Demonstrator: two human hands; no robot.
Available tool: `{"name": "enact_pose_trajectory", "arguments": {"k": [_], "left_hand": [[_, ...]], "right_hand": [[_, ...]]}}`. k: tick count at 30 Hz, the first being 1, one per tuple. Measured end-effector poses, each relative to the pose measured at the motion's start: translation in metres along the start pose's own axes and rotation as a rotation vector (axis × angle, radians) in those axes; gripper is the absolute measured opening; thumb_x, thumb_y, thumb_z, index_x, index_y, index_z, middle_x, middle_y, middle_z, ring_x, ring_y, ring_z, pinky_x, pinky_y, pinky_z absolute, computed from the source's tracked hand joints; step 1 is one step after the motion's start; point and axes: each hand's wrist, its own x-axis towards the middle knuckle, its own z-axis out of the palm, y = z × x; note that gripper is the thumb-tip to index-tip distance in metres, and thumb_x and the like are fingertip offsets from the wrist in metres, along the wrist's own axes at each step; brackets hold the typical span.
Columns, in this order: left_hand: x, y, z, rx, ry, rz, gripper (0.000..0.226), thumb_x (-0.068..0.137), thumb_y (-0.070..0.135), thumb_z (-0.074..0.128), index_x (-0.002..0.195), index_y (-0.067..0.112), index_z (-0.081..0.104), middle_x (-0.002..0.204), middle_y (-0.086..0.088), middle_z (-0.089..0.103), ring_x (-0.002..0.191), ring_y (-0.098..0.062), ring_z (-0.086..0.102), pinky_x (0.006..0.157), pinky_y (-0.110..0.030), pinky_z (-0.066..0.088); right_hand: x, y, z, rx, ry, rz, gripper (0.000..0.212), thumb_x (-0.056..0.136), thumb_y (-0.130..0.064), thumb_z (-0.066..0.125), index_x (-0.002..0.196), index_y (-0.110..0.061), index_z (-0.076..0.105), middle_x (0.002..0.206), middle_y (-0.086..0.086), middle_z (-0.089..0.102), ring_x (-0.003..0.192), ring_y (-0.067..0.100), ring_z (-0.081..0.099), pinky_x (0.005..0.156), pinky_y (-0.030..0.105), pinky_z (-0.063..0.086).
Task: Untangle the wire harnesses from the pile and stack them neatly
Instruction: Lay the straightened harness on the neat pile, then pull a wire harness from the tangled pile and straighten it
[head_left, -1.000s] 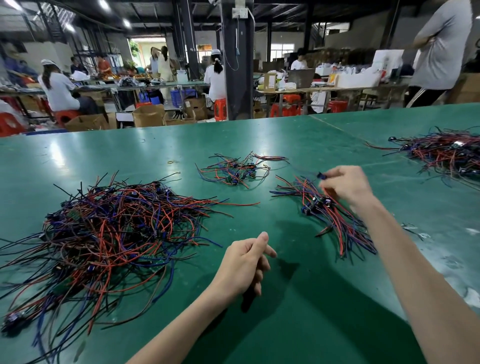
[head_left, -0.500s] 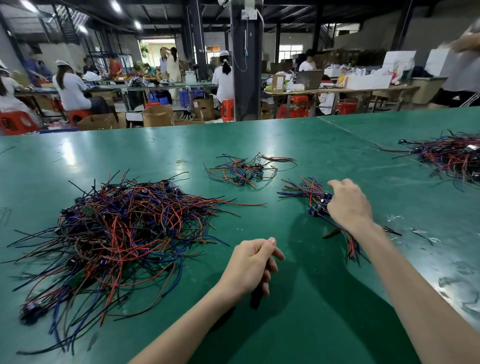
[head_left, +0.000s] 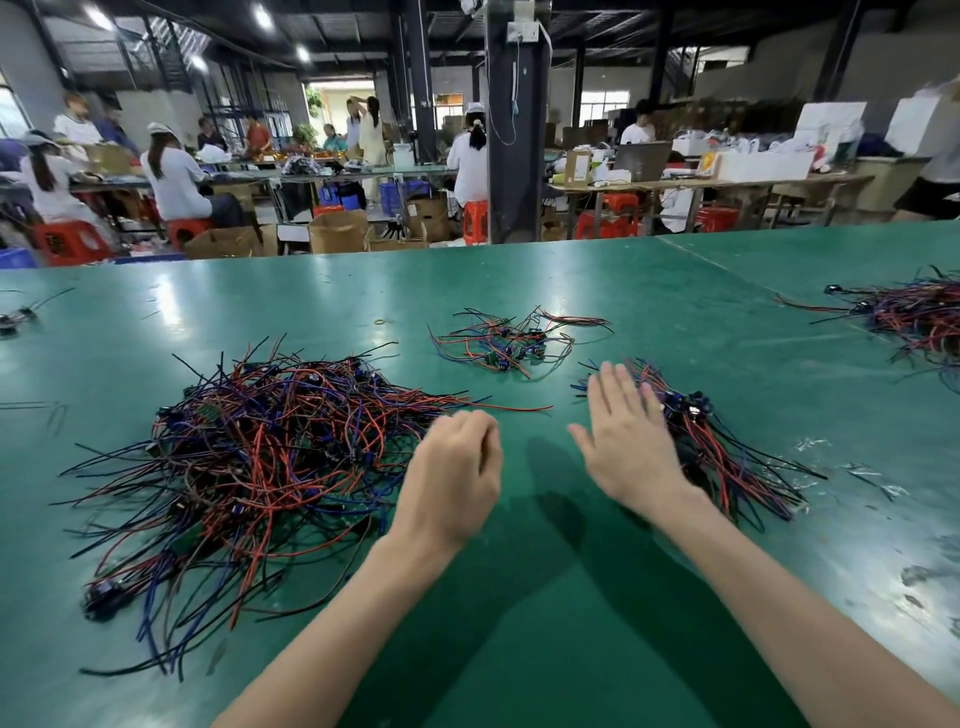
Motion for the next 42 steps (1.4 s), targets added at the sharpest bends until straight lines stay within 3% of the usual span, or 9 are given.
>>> {"name": "enact_pose_trajectory", "arguments": {"k": [7, 10, 13, 19, 24, 28, 35, 39, 42], "left_hand": [[0.031, -0.042, -0.053, 0.293, 0.134, -0.254, 0.032, 0.09, 0.004, 0.049, 0.119, 0.006, 0.061, 0.116, -0.011, 0.062, 0.108, -0.027, 0.046, 0.094, -0.035, 0.04], [0.051, -0.062, -0.08, 0.128, 0.127, -0.433, 0.034, 0.088, 0.002, 0.047, 0.116, 0.013, 0.063, 0.115, -0.008, 0.063, 0.094, -0.031, 0.059, 0.083, -0.035, 0.05], [0.078, -0.087, -0.091, 0.075, 0.029, -0.526, 0.041, 0.084, -0.004, 0.041, 0.111, 0.014, 0.066, 0.114, -0.006, 0.062, 0.068, -0.025, 0.06, 0.064, -0.028, 0.048], [0.109, -0.139, -0.064, 0.471, -0.368, -0.418, 0.037, 0.095, 0.012, 0.039, 0.126, 0.018, 0.058, 0.129, -0.01, 0.059, 0.114, -0.031, 0.055, 0.097, -0.042, 0.045], [0.116, -0.157, -0.048, 0.493, -0.552, -0.491, 0.039, 0.096, 0.022, 0.035, 0.131, 0.022, 0.053, 0.136, -0.01, 0.052, 0.121, -0.032, 0.047, 0.102, -0.045, 0.038], [0.125, -0.161, -0.042, 0.652, -0.59, -0.51, 0.031, 0.092, 0.032, 0.047, 0.115, 0.02, 0.064, 0.126, -0.009, 0.054, 0.124, -0.033, 0.039, 0.106, -0.054, 0.028], [0.131, -0.157, -0.042, 0.661, -0.438, -0.482, 0.025, 0.083, 0.042, 0.065, 0.098, 0.023, 0.07, 0.112, -0.009, 0.059, 0.117, -0.03, 0.041, 0.101, -0.05, 0.028], [0.141, -0.147, -0.057, 0.388, -0.194, -0.512, 0.031, 0.085, 0.041, 0.066, 0.107, 0.02, 0.069, 0.12, -0.014, 0.055, 0.12, -0.033, 0.039, 0.102, -0.047, 0.034], [0.14, -0.132, -0.066, 0.075, 0.049, -0.423, 0.035, 0.091, 0.032, 0.061, 0.112, 0.005, 0.065, 0.113, -0.016, 0.064, 0.102, -0.029, 0.056, 0.09, -0.036, 0.045]], "right_hand": [[-0.014, -0.024, 0.011, 0.101, 0.067, -0.117, 0.055, 0.1, -0.041, 0.031, 0.147, -0.012, 0.029, 0.158, 0.004, 0.02, 0.147, 0.015, 0.007, 0.119, 0.037, 0.001], [-0.016, -0.025, 0.011, 0.151, 0.105, -0.126, 0.048, 0.1, -0.036, 0.035, 0.141, -0.011, 0.041, 0.152, 0.005, 0.034, 0.145, 0.016, 0.017, 0.118, 0.035, 0.006], [-0.014, -0.027, 0.009, 0.181, 0.153, -0.156, 0.043, 0.098, -0.03, 0.041, 0.134, -0.008, 0.05, 0.144, 0.006, 0.046, 0.141, 0.019, 0.028, 0.116, 0.035, 0.012], [-0.016, -0.029, 0.008, 0.232, 0.222, -0.169, 0.029, 0.094, -0.02, 0.053, 0.116, -0.004, 0.064, 0.127, 0.01, 0.061, 0.13, 0.024, 0.046, 0.11, 0.039, 0.027], [-0.016, -0.028, 0.008, 0.275, 0.234, -0.166, 0.026, 0.092, -0.017, 0.055, 0.111, -0.004, 0.066, 0.121, 0.01, 0.064, 0.125, 0.024, 0.05, 0.107, 0.039, 0.031], [-0.016, -0.027, 0.009, 0.286, 0.225, -0.171, 0.025, 0.092, -0.017, 0.054, 0.112, -0.005, 0.066, 0.12, 0.009, 0.064, 0.124, 0.024, 0.05, 0.105, 0.038, 0.032], [-0.016, -0.027, 0.007, 0.297, 0.229, -0.176, 0.023, 0.091, -0.016, 0.056, 0.109, -0.006, 0.067, 0.115, 0.007, 0.065, 0.118, 0.024, 0.053, 0.1, 0.037, 0.035], [-0.014, -0.027, 0.008, 0.305, 0.24, -0.175, 0.022, 0.09, -0.015, 0.057, 0.107, -0.005, 0.067, 0.113, 0.008, 0.066, 0.116, 0.025, 0.054, 0.098, 0.037, 0.036], [-0.015, -0.027, 0.01, 0.291, 0.226, -0.186, 0.024, 0.092, -0.017, 0.055, 0.11, -0.007, 0.066, 0.115, 0.007, 0.065, 0.117, 0.023, 0.052, 0.099, 0.036, 0.034]]}}
